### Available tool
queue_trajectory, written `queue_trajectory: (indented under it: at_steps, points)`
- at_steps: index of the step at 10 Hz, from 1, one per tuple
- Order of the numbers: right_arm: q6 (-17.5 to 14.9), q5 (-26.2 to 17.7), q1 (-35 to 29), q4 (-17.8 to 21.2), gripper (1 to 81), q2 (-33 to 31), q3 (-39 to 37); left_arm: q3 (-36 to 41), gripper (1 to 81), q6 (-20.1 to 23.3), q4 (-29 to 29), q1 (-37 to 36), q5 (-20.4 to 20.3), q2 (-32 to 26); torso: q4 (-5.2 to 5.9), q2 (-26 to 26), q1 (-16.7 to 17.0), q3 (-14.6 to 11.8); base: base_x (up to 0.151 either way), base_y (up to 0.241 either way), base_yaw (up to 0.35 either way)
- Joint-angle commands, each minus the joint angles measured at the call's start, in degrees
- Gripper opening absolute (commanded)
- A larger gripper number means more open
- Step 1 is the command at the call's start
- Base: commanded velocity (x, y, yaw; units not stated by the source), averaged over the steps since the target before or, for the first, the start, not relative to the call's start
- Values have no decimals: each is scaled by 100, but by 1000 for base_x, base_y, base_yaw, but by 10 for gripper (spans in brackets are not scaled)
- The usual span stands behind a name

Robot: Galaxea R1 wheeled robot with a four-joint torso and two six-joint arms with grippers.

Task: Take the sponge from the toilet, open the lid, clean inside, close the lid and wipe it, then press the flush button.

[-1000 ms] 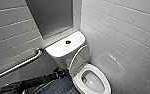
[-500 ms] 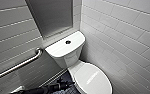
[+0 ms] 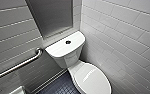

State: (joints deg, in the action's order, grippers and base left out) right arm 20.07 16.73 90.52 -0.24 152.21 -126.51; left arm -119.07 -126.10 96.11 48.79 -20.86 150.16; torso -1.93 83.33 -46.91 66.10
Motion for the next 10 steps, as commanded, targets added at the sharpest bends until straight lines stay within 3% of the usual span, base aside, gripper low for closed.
queue_trajectory:
  at_steps: [1,3,6,7,8,10]
  points:
    - [-319,-627,33,-211,10,-101,242,-45,811,42,1207,943,-103,-293,0,0,0,0,0,0,0]
    - [-328,-644,24,-721,10,-57,207,-556,811,208,1454,1497,-94,-127,0,2,0,0,0,0,0]
    - [-319,-644,-2,-731,10,-48,216,-1277,811,270,1665,1920,-138,269,0,2,0,0,0,0,0]
    - [-319,-635,-37,-731,10,-39,234,-1479,811,305,2131,1990,-322,401,0,2,0,0,0,0,0]
    - [-319,-644,-55,-731,10,-39,260,-1811,811,296,2226,2060,-358,610,0,5,0,0,0,0,0]
    - [-311,-644,-90,-731,10,-40,260,-2373,811,323,2114,2262,-384,848,0,5,0,-2,0,0,0]
